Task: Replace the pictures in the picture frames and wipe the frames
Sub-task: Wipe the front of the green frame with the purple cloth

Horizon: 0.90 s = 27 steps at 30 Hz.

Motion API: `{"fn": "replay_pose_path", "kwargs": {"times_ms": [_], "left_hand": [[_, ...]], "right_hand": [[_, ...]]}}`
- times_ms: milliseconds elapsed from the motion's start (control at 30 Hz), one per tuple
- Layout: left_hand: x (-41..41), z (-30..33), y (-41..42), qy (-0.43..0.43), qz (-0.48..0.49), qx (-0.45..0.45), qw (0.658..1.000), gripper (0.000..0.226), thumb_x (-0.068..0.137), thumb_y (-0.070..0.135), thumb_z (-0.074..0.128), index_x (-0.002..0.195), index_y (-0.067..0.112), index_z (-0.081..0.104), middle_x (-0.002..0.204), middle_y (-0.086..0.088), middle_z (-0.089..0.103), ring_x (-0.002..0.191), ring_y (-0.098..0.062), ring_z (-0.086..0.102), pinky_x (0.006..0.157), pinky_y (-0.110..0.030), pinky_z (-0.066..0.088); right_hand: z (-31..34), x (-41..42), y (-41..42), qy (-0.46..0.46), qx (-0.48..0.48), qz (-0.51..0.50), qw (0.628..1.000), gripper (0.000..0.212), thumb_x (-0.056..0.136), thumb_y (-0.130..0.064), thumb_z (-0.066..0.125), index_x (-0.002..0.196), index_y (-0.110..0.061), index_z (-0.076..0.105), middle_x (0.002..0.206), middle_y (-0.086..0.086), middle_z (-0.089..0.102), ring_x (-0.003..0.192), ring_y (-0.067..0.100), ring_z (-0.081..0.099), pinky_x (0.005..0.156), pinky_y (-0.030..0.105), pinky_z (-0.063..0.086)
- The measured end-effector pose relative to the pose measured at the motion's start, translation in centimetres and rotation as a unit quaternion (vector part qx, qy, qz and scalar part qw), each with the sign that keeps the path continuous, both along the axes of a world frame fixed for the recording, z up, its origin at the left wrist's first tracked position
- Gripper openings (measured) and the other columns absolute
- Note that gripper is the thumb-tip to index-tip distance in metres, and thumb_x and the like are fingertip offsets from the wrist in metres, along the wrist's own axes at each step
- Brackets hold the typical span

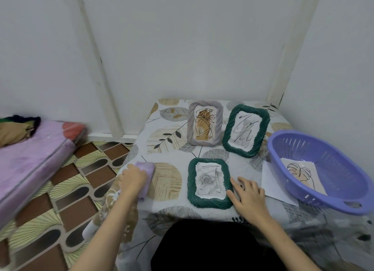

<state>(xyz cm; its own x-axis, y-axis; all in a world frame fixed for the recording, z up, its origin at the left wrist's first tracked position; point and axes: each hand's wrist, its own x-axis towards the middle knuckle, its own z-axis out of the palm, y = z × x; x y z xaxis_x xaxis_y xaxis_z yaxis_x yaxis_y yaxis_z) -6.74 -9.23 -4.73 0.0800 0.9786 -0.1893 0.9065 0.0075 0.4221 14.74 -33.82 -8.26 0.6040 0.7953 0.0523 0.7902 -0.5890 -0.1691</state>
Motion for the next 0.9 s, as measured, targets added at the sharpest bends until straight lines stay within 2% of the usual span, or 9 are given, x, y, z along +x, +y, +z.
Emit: {"fn": "replay_pose_path", "kwargs": {"times_ms": [67,167,267,333,400,500,600,767,900], "left_hand": [[0.1,0.1,0.7,-0.015,-0.023,-0.029,0.999,0.039,0.088,0.022,0.051,0.119,-0.003,0.047,0.128,-0.023,0.050,0.119,-0.036,0.048,0.099,-0.043,0.041],[0.0,0.6,0.6,-0.041,-0.088,-0.027,0.995,0.009,0.084,0.013,0.056,0.079,0.006,0.053,0.094,-0.017,0.060,0.085,-0.027,0.056,0.080,-0.038,0.048],[0.1,1.1,-0.1,-0.108,-0.133,0.007,0.985,0.004,0.085,0.012,0.056,0.087,0.010,0.060,0.089,-0.010,0.061,0.082,-0.022,0.053,0.068,-0.029,0.040],[0.5,1.7,-0.7,-0.202,-0.145,-0.013,0.968,0.001,0.085,0.011,0.060,0.086,0.012,0.061,0.090,-0.011,0.063,0.084,-0.023,0.055,0.072,-0.029,0.041],[1.3,2.9,-1.9,-0.351,-0.130,-0.097,0.922,0.004,0.085,0.008,0.062,0.088,0.010,0.060,0.087,-0.012,0.063,0.082,-0.023,0.056,0.069,-0.030,0.044],[3.6,4.7,-5.1,-0.480,-0.133,-0.226,0.837,0.011,0.087,0.005,0.058,0.098,0.005,0.057,0.088,-0.007,0.063,0.077,-0.020,0.060,0.059,-0.029,0.050],[5.8,4.3,-7.4,-0.509,-0.147,-0.262,0.807,0.007,0.085,0.006,0.061,0.092,0.005,0.058,0.084,-0.007,0.065,0.072,-0.017,0.063,0.054,-0.024,0.054],[7.1,1.5,-6.9,-0.409,-0.187,-0.114,0.886,0.013,0.092,0.023,0.054,0.088,0.011,0.058,0.088,-0.006,0.065,0.075,-0.019,0.060,0.063,-0.024,0.049],[6.9,-1.7,-5.7,-0.243,-0.288,0.011,0.926,0.036,0.093,0.030,0.049,0.124,0.011,0.051,0.128,-0.007,0.054,0.116,-0.019,0.049,0.099,-0.033,0.039]], "right_hand": [[-0.1,0.1,-0.1,0.001,0.001,0.000,1.000,0.091,0.066,-0.067,-0.007,0.142,-0.033,0.029,0.147,-0.003,0.032,0.130,0.019,0.027,0.099,0.036,0.025],[0.3,0.0,0.2,0.021,-0.014,-0.011,1.000,0.086,0.069,-0.068,0.000,0.142,-0.033,0.029,0.147,-0.003,0.030,0.131,0.020,0.025,0.102,0.037,0.024],[1.3,-0.8,1.0,0.039,0.018,-0.014,0.999,0.064,0.084,-0.055,0.028,0.142,-0.026,0.032,0.143,0.002,0.036,0.128,0.023,0.029,0.103,0.038,0.027],[2.4,-2.0,1.9,0.112,0.161,0.000,0.981,0.059,0.082,-0.044,0.035,0.134,-0.019,0.044,0.122,0.000,0.051,0.114,0.021,0.042,0.098,0.034,0.036],[4.1,-3.6,3.3,0.297,0.295,-0.004,0.908,0.035,0.089,-0.026,0.049,0.123,-0.017,0.054,0.097,-0.005,0.056,0.096,0.017,0.052,0.081,0.026,0.046],[6.2,-5.3,5.6,0.570,0.325,-0.020,0.755,0.028,0.090,-0.013,0.057,0.117,-0.021,0.052,0.096,0.004,0.065,0.083,0.020,0.063,0.067,0.027,0.054],[6.5,-5.4,6.7,0.617,0.344,-0.063,0.705,0.037,0.085,-0.009,0.063,0.118,-0.015,0.049,0.106,0.013,0.066,0.091,0.024,0.065,0.076,0.039,0.056],[5.5,-2.5,5.1,0.463,0.264,-0.084,0.842,0.037,0.078,-0.002,0.059,0.111,-0.017,0.053,0.111,0.010,0.064,0.097,0.024,0.061,0.089,0.043,0.051],[4.3,-1.3,3.8,0.242,0.117,-0.034,0.963,0.045,0.083,-0.008,0.053,0.127,-0.008,0.047,0.118,0.014,0.052,0.109,0.029,0.050,0.090,0.031,0.039]]}}
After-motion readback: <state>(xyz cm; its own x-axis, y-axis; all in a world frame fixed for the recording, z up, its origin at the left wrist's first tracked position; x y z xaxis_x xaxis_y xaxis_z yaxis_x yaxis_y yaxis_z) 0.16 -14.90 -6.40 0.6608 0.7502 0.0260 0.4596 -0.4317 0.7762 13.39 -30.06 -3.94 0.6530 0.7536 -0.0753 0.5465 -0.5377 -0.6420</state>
